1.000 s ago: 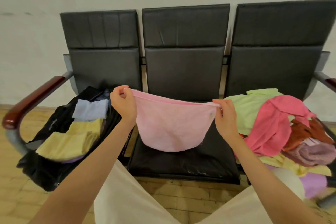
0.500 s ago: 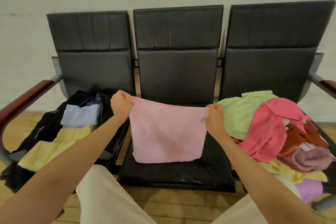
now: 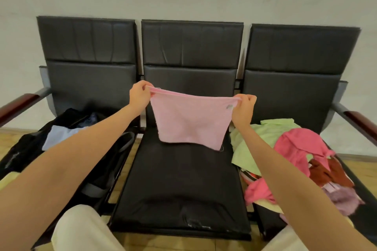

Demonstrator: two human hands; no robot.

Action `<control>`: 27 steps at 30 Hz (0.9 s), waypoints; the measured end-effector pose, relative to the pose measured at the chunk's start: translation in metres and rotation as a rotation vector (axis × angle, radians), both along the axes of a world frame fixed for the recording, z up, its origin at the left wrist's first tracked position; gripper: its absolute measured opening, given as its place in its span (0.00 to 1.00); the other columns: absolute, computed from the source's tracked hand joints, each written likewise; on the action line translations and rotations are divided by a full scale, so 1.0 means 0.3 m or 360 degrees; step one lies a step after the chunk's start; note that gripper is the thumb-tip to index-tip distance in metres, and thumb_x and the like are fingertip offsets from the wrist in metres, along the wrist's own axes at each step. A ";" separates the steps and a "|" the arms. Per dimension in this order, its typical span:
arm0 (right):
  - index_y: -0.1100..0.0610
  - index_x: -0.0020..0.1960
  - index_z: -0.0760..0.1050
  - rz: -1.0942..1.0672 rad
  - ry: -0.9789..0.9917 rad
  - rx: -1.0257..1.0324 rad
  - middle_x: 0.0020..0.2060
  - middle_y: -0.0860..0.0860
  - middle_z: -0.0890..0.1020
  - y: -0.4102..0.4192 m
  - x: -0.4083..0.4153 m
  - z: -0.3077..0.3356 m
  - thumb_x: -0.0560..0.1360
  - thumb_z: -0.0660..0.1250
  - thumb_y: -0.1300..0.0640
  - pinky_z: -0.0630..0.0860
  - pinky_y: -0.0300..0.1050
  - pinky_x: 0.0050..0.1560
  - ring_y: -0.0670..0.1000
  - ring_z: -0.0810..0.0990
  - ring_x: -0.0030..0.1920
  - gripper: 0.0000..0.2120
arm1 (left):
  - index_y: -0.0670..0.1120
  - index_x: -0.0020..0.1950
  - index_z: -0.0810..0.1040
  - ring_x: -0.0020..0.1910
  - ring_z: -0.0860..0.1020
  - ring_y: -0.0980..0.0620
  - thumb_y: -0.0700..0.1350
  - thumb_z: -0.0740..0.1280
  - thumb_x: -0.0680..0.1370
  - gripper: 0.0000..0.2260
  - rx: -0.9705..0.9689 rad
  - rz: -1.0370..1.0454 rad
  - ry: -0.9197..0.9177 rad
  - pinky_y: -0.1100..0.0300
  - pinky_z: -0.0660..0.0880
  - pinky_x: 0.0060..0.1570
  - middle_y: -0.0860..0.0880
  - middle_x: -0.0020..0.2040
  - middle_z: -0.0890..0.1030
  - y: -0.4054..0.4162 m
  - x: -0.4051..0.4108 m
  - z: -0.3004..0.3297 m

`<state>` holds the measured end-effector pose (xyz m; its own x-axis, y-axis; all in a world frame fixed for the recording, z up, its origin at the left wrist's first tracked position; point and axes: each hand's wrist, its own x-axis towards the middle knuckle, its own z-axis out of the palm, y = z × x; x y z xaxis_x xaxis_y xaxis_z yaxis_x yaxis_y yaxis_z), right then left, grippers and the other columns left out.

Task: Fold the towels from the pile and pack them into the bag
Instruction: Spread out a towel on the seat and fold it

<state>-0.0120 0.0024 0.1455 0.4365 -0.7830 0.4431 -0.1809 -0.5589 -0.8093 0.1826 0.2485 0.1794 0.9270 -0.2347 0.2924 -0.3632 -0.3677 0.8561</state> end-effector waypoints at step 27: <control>0.64 0.52 0.77 0.0791 0.1212 0.0240 0.41 0.59 0.82 0.445 -0.581 -0.599 0.76 0.60 0.69 0.68 0.28 0.29 0.42 0.73 0.31 0.09 | 0.39 0.51 0.76 0.51 0.76 0.44 0.40 0.57 0.80 0.10 0.1818 -0.0784 0.0383 0.54 0.72 0.50 0.42 0.52 0.78 0.590 -0.510 -0.744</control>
<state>-0.1863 0.1361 -0.0342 0.8701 -0.4534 -0.1935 -0.4620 -0.6131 -0.6408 0.0297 0.4254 -0.0438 0.6713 -0.5756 -0.4669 -0.5514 -0.8088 0.2043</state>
